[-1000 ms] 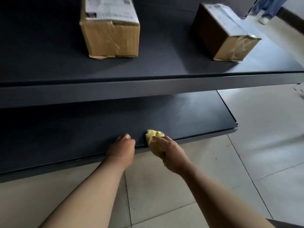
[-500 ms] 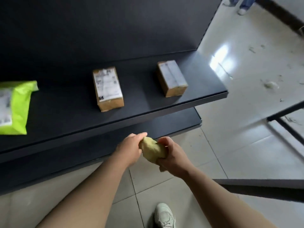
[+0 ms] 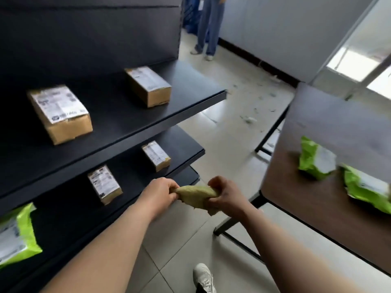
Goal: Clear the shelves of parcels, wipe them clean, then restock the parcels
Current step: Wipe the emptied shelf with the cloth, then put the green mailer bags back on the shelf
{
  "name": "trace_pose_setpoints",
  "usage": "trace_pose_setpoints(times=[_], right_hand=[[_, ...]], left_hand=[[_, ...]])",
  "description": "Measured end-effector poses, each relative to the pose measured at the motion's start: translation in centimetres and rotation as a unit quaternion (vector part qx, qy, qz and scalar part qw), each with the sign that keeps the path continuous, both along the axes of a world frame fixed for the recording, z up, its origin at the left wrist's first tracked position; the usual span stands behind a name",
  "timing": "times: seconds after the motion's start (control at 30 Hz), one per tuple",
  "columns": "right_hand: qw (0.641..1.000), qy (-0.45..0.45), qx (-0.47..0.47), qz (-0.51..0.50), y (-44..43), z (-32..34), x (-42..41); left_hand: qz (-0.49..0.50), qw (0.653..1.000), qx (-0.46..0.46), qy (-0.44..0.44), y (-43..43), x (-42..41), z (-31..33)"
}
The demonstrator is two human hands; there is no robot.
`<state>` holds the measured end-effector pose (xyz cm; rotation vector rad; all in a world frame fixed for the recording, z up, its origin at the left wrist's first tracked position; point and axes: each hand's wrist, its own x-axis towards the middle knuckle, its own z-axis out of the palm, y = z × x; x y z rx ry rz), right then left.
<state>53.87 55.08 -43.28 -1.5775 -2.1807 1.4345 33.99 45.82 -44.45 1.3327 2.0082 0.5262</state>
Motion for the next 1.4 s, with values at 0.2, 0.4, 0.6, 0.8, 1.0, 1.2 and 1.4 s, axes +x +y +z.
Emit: trace_pose_setpoints(times=[0.2, 0.4, 0.6, 0.8, 1.0, 1.2, 1.4], right_hand=[[0.99, -0.017, 0.082, -0.115, -0.8, 7.6, 8.3], [0.975, -0.007, 0.094, -0.201, 0.1, 11.3, 17.9], [0.959, -0.022, 0.101, -0.265, 1.5, 12.7, 29.2], [0.958, -0.049, 0.075, -0.274, 4.9, 11.2, 39.1], [0.953, -0.066, 0.047, -0.29, 8.2, 7.8, 45.7], [0.955, -0.119, 0.045, -0.268, 10.8, 4.1, 49.4], [0.944, -0.148, 0.024, -0.295, 11.4, 0.5, 51.2]], left_hand=[[-0.103, 0.994, 0.042, 0.012, 3.3, 6.8, 8.9], [-0.181, 0.981, 0.061, 0.027, 6.9, 14.8, 13.2], [-0.22, 0.973, 0.06, 0.033, 10.8, 25.2, 13.9], [-0.24, 0.969, 0.057, 0.034, 15.4, 35.8, 11.6], [-0.201, 0.979, 0.029, -0.013, 19.1, 43.5, 7.3], [-0.184, 0.983, -0.026, -0.003, 21.0, 48.9, 2.8], [-0.207, 0.971, -0.106, 0.05, 21.9, 52.6, -0.2]])
